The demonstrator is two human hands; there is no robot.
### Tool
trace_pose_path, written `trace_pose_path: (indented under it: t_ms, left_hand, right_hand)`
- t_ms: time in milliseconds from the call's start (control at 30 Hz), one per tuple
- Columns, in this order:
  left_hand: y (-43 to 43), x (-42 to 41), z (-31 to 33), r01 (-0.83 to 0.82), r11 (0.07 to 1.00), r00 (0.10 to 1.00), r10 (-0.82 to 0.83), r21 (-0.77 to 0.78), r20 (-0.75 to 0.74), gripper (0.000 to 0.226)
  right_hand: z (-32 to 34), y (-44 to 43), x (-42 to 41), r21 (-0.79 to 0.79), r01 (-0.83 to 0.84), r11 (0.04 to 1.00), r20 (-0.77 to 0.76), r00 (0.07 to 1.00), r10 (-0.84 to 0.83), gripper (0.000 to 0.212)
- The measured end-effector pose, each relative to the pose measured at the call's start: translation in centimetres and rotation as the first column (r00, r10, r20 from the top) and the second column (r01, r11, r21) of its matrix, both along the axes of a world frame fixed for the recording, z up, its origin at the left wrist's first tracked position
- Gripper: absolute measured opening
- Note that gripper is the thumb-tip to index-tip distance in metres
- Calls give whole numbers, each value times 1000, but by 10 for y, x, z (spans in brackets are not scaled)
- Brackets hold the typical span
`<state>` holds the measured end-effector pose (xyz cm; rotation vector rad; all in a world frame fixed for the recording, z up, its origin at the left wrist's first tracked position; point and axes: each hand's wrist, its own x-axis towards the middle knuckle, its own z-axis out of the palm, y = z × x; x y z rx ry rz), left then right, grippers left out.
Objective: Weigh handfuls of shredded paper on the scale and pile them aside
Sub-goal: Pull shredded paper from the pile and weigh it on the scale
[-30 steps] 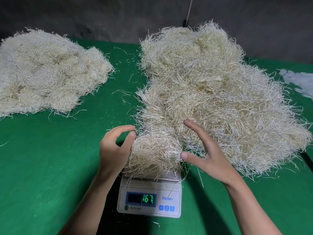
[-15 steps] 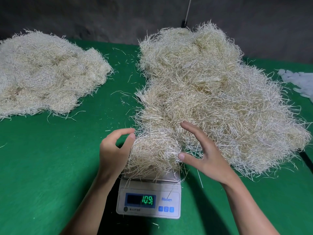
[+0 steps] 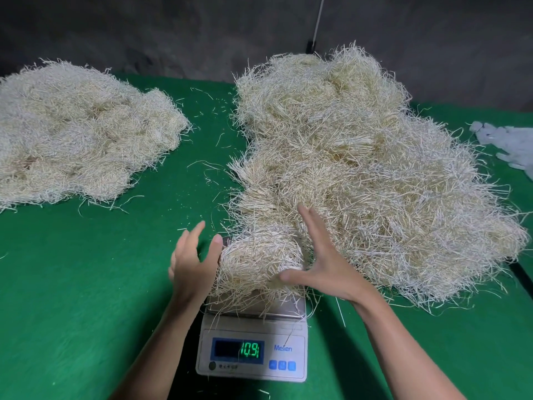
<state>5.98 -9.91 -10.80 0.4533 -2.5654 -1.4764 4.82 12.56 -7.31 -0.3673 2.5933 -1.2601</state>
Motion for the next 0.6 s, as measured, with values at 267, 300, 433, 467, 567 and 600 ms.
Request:
trace_pose_path:
  t_ms: [267,300,433,467,567,600]
  left_hand:
    - [14,-1,-41,131,991,966,-119,-40,231,74]
    - [18,2,-39,137,990,968,-127,-29,214,77]
    - [34,-3,6,123,842,982,-181,525,61,85]
    - [34,-11,23,193,651,967,-253,734,-30,82]
    - [33,-41,79,55,249,985,-174,967,-11,64]
    - [33,-50,88,-17,245,990,-134,969,52,53]
  right_hand:
    - [-51,-37,-16,359,-97,928,41,995,88,88]
    - [-53,-40,-15,286,-29,958,1,1000,30,79]
    - [-20,-58,-23,61,140,988,-177,976,-127,75]
    - [-5,-61,-26,48,134,990,-224,967,-120,77]
    - [26,-71,-20,28,20,999,-309,951,-10,77]
    - [34,-77,-14,-16,-36,999,-321,947,29,76]
